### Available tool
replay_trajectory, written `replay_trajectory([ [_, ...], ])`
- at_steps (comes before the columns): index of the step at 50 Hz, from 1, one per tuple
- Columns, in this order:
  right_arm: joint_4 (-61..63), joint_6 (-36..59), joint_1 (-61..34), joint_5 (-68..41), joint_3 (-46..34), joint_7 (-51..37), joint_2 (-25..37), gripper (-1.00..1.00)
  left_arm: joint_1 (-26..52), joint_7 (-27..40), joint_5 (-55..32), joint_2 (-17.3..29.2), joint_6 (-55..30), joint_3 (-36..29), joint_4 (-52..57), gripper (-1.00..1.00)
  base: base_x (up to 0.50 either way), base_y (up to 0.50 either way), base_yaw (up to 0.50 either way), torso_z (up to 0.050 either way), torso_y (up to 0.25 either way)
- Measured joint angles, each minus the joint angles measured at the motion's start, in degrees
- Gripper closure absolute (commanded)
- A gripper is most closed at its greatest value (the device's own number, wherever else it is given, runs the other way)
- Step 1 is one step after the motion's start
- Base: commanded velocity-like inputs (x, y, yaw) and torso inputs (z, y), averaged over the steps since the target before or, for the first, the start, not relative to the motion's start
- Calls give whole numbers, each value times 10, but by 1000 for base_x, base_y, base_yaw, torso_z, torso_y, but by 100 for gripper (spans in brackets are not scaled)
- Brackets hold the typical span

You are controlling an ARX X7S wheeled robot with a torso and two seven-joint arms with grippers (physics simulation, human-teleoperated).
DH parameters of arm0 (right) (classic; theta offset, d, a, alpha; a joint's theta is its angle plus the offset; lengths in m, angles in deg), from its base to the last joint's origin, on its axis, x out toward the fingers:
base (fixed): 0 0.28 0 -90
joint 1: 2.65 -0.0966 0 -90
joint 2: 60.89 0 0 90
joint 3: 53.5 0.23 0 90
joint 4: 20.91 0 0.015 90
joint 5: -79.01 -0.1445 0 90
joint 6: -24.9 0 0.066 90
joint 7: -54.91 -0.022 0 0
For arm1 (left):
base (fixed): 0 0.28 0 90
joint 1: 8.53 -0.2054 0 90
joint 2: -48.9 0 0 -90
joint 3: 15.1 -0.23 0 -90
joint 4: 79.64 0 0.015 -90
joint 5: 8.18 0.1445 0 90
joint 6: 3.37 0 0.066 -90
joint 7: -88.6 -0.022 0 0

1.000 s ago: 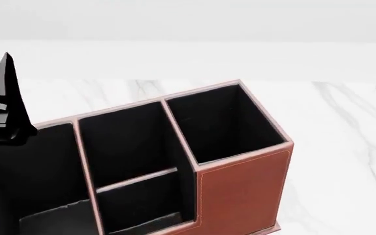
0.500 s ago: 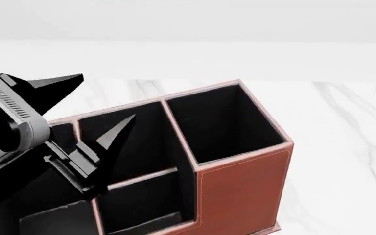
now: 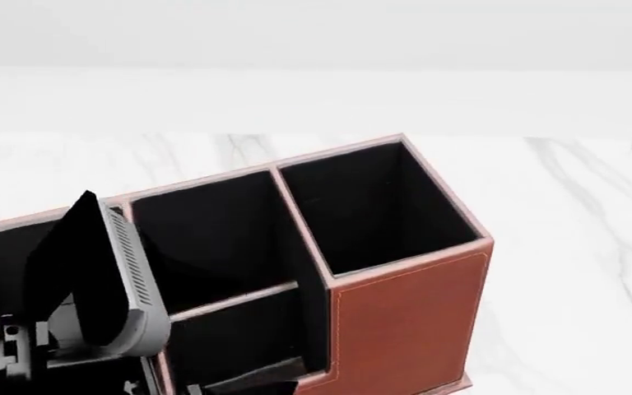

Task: Pick up the book and place it in the front compartment of the caddy.

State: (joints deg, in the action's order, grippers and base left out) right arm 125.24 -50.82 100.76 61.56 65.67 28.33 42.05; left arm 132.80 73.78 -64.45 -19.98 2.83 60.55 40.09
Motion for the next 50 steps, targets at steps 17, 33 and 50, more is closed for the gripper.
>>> replay_trajectory([
  [17, 2, -3, 9, -7, 2, -8, 5, -100, -26, 1, -7, 16, 29, -93, 21, -100, 0, 0, 0, 0, 0],
  [33, 4, -6, 16, -14, 3, -15, 10, -100, -36, 9, -8, 23, 43, -125, 32, -100, 0, 0, 0, 0, 0],
  [50, 6, -14, 26, -23, 7, -21, 15, -100, -57, 3, 16, 43, 77, -171, 38, -100, 0, 0, 0, 0, 0],
])
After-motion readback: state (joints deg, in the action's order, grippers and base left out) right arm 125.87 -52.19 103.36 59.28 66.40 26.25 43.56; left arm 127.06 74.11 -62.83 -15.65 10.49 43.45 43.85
